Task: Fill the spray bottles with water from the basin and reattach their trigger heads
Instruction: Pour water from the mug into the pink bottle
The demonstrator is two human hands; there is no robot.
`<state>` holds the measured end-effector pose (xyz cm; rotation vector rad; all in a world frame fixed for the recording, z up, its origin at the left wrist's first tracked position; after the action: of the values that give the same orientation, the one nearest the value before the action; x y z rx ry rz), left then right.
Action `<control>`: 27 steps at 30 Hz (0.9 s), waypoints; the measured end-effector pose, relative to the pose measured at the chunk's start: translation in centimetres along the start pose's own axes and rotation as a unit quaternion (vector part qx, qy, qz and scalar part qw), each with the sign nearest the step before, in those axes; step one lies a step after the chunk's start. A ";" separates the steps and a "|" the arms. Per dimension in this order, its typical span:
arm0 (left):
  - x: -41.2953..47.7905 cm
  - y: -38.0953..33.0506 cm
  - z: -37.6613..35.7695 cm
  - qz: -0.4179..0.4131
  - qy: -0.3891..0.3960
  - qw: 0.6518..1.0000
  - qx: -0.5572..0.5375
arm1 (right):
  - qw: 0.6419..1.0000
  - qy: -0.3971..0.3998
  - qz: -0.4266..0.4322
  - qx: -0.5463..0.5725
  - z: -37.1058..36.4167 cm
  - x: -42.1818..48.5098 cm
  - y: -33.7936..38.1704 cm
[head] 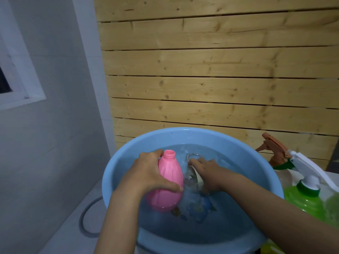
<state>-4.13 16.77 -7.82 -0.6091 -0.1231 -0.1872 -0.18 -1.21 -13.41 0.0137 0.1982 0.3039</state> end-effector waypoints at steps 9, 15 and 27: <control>0.0 0.4 -0.1 0.002 0.007 1.000 0.000 | 0.967 -0.091 -0.026 0.237 2.4 -0.4 -0.4; 0.0 0.6 0.1 0.020 -0.004 1.000 -0.005 | 0.894 -0.146 -0.051 0.421 3.4 -1.0 -0.3; -0.1 1.5 0.4 0.056 0.000 0.998 0.017 | 0.835 -0.335 0.063 0.431 6.7 -2.6 1.1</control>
<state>-3.98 18.23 -8.31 -0.5812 -0.0911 -0.0776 -1.66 -0.80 -6.27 1.0270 -0.3864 0.3026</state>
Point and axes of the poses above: each hand's wrist, its own x-axis towards the middle knuckle, its own z-axis out of the back of the hand, y = z × x, the point moved 6 cm from there along x, towards the middle knuckle
